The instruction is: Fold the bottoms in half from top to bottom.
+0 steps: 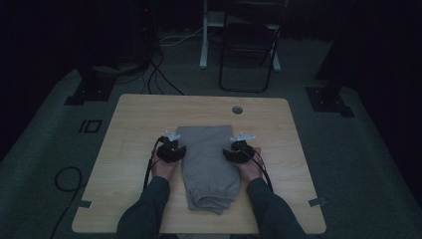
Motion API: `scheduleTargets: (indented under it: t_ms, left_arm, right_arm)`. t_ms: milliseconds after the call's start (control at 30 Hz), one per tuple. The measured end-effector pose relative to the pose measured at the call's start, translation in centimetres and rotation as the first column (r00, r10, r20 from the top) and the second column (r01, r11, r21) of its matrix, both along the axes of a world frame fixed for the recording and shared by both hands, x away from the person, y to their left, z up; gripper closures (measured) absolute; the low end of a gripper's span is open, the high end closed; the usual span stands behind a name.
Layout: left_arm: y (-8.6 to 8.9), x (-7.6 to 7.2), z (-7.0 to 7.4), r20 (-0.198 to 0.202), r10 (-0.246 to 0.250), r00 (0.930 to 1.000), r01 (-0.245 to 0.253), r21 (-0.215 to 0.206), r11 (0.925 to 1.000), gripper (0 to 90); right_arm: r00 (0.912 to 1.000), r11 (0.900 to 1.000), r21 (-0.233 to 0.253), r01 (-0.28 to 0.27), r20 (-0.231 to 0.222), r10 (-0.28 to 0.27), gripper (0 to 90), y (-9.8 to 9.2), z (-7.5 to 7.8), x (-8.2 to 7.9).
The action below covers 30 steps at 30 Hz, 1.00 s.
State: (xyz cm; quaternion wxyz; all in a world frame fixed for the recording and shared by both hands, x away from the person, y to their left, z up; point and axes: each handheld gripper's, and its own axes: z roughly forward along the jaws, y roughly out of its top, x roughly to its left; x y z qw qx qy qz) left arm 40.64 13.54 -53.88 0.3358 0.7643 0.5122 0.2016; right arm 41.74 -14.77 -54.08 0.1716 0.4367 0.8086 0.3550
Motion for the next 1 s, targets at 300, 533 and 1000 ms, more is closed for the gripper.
scheduleTargets:
  t_ms: [300,533,1000]
  left_arm:
    - [0.9,2.1,2.3,0.031,0.027,0.9992,-0.027,0.005,0.9996,50.2]
    - [0.9,5.5,2.0,-0.04,0.103,0.9939,-0.101,0.042,0.994,43.7]
    - [1.0,6.2,0.6,-0.077,0.13,0.9886,-0.13,-0.002,0.9915,43.5]
  right_arm:
    - [0.9985,0.997,0.055,0.053,-0.015,-0.052,50.5,-0.9,1.5,1.6]
    - [0.9873,0.983,0.092,0.158,-0.027,-0.157,48.1,-0.3,2.3,5.9]
    - [0.9782,0.982,-0.022,0.189,-0.085,-0.19,55.5,1.3,0.8,8.3]
